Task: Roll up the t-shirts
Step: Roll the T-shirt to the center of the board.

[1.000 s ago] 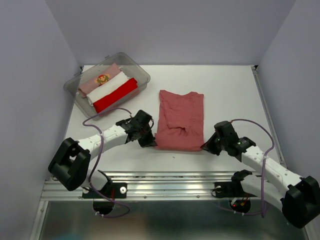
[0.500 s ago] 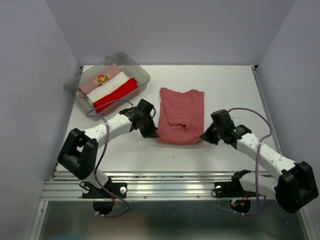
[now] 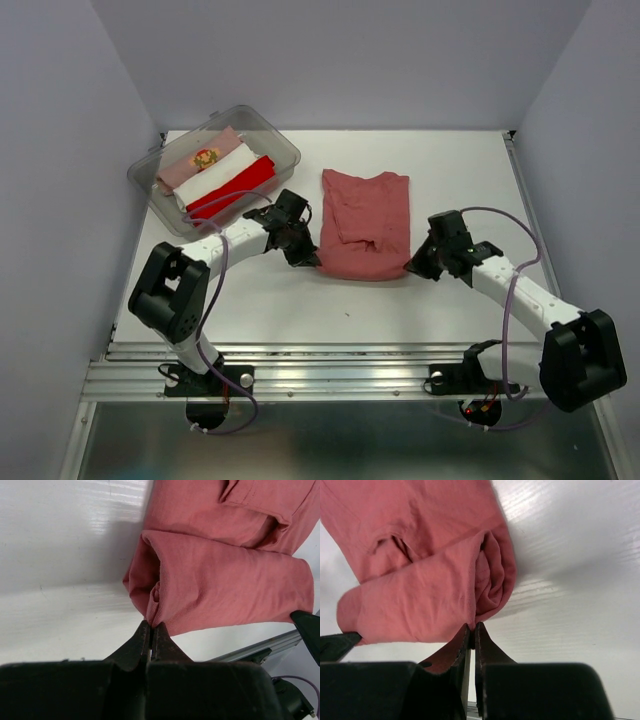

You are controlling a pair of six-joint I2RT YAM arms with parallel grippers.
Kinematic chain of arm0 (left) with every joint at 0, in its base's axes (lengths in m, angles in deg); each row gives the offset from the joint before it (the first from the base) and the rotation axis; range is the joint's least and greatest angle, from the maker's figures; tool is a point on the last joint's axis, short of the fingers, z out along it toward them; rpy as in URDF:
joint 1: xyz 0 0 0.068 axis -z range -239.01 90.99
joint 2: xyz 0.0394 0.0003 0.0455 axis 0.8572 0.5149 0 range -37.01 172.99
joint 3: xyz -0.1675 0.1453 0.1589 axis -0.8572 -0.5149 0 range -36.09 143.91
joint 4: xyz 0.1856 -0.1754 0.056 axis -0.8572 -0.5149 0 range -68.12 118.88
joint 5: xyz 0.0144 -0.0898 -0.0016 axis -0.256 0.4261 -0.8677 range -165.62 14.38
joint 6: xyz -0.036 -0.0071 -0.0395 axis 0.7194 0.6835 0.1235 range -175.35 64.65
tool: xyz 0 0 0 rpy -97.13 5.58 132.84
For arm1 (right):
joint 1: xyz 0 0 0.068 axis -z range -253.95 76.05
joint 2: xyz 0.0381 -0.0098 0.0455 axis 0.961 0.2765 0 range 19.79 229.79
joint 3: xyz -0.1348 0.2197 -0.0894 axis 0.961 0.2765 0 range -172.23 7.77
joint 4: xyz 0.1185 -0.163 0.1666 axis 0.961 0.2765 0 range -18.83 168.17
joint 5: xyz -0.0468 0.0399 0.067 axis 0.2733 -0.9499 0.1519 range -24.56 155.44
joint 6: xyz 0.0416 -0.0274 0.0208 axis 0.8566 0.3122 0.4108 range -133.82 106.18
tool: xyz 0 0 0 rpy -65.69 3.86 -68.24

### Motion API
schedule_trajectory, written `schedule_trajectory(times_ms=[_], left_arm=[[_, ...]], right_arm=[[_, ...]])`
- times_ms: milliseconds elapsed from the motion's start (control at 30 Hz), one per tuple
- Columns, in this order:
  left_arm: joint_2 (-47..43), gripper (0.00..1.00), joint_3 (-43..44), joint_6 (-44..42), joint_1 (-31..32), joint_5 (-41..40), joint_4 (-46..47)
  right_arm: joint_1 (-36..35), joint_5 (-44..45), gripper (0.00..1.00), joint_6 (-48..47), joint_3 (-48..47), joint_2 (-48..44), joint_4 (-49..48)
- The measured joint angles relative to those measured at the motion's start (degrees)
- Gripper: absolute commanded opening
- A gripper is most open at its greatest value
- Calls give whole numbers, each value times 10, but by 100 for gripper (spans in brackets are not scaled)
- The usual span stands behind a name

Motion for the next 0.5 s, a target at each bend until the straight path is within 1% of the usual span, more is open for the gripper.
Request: schedule_trajectory(times_ms=[100, 167, 233, 267, 333, 367, 400, 433, 500], left_arm=[[0, 0, -17, -10, 0, 7, 18], [0, 0, -45, -15, 2, 10, 31], [0, 0, -62, -17, 4, 11, 33], [0, 0, -72, -17, 4, 11, 35], [0, 0, -83, -19, 6, 11, 37], [0, 2, -85, -21, 7, 11, 38], [0, 8, -86, -22, 7, 10, 38], [0, 26, -86, -23, 7, 10, 39], [-1, 45, -86, -28, 7, 8, 40]], right_arm=[[0, -27, 1, -7, 46, -14, -24], [0, -46, 2, -8, 79, -23, -30], [0, -59, 7, -8, 100, -28, -31], [0, -67, 20, -8, 111, -32, -34], [-1, -76, 33, -12, 122, -40, -35], [-1, -79, 45, -10, 125, -45, -35], [-1, -81, 49, -13, 126, -50, -35], [-2, -81, 52, -16, 126, -54, -33], [-2, -78, 55, -24, 124, -71, -29]])
